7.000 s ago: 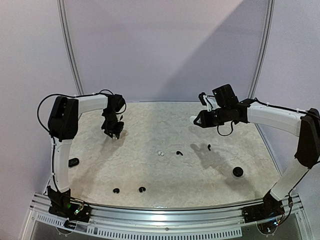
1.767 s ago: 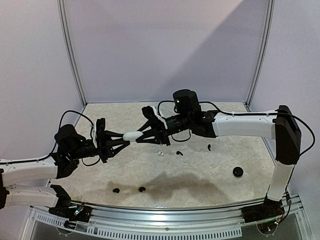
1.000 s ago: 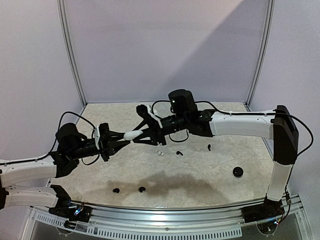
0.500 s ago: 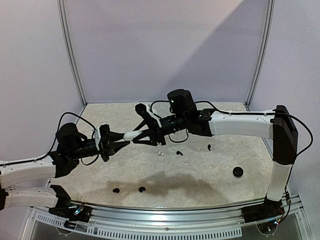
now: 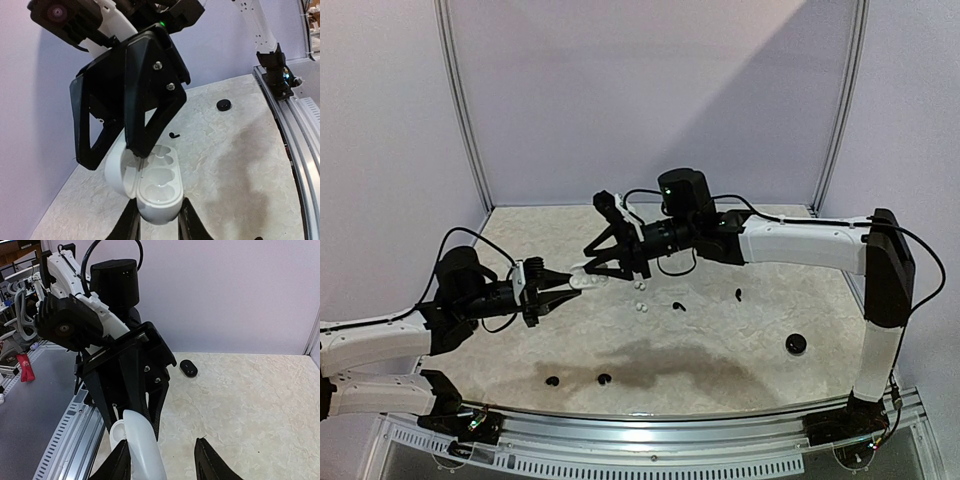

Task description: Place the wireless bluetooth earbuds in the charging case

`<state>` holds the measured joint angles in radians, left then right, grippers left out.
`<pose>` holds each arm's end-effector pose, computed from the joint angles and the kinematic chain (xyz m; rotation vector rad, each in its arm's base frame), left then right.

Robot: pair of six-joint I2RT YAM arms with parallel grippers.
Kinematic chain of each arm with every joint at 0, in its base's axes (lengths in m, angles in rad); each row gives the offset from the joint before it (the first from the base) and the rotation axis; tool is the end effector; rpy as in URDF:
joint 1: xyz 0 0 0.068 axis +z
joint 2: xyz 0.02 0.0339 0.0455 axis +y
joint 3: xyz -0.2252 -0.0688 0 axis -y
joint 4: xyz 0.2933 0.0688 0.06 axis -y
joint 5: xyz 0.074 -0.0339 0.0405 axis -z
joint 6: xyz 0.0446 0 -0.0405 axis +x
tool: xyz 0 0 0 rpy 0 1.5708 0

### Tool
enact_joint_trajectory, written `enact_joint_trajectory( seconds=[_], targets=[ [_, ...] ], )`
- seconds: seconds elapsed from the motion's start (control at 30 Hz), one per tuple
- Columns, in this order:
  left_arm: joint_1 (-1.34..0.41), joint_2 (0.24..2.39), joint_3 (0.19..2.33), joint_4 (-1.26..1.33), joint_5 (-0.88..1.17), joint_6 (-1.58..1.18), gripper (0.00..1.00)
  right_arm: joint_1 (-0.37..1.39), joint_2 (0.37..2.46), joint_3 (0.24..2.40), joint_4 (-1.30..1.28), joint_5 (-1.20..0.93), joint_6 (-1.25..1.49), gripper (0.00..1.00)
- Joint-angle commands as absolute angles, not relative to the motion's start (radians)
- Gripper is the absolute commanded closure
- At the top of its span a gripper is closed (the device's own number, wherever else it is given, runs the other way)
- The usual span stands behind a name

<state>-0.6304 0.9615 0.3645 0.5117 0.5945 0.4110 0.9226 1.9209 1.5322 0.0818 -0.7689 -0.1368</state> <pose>0.2098 -0.1840 0.1735 1.2012 1.1787 -0.6561 0.2726 0.4113 0.2374 -1.4465 1.3560 1.2434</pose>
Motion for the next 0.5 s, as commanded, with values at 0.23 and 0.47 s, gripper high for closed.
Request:
enact_joint_trajectory(
  seconds=[0.23,0.47],
  targets=[
    [-0.647,0.972,0.327,0.606,0.615,0.124,1.00,0.896,1.966,1.600,0.047,-0.730,-0.131,0.56],
    [-0.647,0.968,0.298,0.655,0.608,0.051,1.00,0.891,2.006,1.642,0.000,-0.734,-0.118,0.59]
  ],
)
